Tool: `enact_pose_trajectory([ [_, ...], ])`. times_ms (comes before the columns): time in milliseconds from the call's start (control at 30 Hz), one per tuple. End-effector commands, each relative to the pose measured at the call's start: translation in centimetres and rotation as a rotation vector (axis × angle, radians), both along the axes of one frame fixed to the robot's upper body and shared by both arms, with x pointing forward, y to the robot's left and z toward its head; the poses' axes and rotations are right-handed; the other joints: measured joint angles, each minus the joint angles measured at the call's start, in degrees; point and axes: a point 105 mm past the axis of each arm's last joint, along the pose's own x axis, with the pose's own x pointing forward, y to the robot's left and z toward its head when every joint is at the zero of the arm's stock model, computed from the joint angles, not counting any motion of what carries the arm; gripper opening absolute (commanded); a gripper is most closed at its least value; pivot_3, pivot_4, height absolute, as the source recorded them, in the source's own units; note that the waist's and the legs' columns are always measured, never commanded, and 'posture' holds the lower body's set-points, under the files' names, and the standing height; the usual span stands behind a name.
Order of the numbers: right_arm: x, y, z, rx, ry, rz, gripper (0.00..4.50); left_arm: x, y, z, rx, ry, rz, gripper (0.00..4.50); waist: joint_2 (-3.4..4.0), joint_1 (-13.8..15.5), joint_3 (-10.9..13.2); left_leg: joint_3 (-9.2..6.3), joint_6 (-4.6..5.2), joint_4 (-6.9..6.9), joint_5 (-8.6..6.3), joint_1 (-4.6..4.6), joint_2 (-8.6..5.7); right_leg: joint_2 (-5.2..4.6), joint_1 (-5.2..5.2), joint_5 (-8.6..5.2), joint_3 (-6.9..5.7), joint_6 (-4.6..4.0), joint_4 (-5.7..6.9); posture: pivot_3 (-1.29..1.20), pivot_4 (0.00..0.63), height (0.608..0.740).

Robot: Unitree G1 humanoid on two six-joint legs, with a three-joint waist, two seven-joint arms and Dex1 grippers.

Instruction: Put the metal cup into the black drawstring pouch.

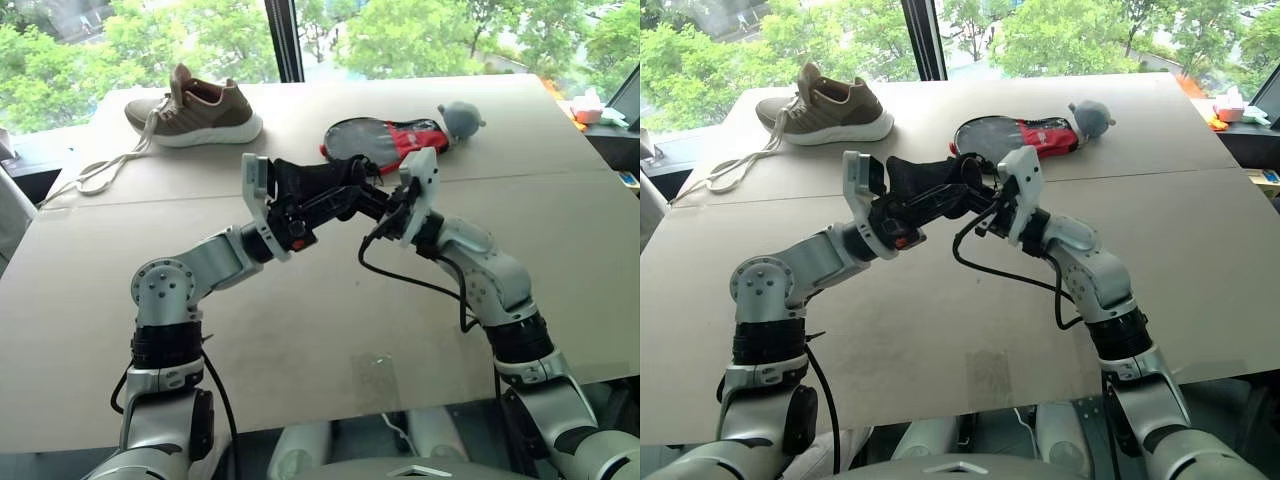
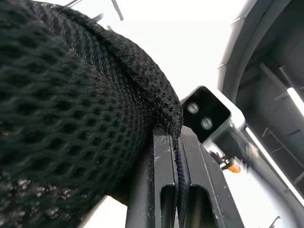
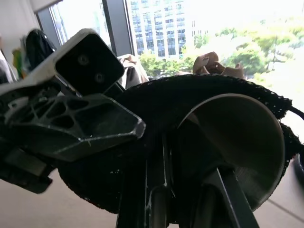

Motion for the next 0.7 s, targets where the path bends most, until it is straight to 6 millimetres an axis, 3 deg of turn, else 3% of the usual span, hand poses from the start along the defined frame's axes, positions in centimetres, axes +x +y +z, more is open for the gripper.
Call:
enact_pose_trajectory([
  [33,-0.9,1.8,-0.5,-0.238,-0.435,-0.006,0.21,-1.4,-1.3,1.7,-0.035,-0.071,-0.086,0.0,0.0,-0.01,0.0,0.01,0.0,0.0,0.0,0.0,0.0,0.0,0.0,0.0,0.01,0.0,0.0,0.0,0.15,0.736],
  [167,-0.2,2.6,-1.4,-0.436,-0.748,-0.05,0.21,-1.5,-1.6,1.6,-0.039,-0.063,-0.097,0.0,-0.01,0.02,0.0,0.01,-0.02,0.01,0.01,0.03,-0.03,0.01,0.01,0.0,0.01,0.0,0.0,0.0,0.15,0.736],
  [267,0.2,2.7,-1.7,-0.474,-0.793,-0.055,0.21,-1.5,-1.8,1.5,-0.041,-0.059,-0.098,0.0,-0.02,0.03,0.0,0.01,-0.03,0.0,0.02,0.03,0.0,0.01,0.0,0.0,0.03,-0.01,0.0,0.0,0.15,0.736],
  [367,0.6,2.4,-1.4,-0.424,-0.707,-0.078,1.13,-1.3,-1.6,1.4,-0.039,-0.055,-0.08,0.0,-0.02,0.03,-0.01,0.01,-0.03,0.0,0.02,0.02,0.02,0.0,0.0,0.0,0.05,-0.02,-0.01,0.0,0.15,0.736],
  [500,0.3,1.2,-1.7,-0.409,-0.604,-0.051,2.94,-0.2,-0.7,1.4,-0.032,-0.05,-0.006,0.0,-0.02,0.21,-0.01,0.01,-0.03,0.0,0.01,0.01,0.03,-0.01,0.0,0.0,0.06,-0.02,-0.02,0.0,0.15,0.736],
  [700,-1.6,-1.6,-0.8,-0.381,-0.497,0.007,2.94,1.4,0.6,-0.1,-0.013,0.015,0.084,0.0,-0.02,0.26,-0.01,-0.03,-0.02,0.03,0.01,0.0,0.01,-0.02,0.03,0.0,0.03,-0.02,-0.02,0.0,0.15,0.736],
])
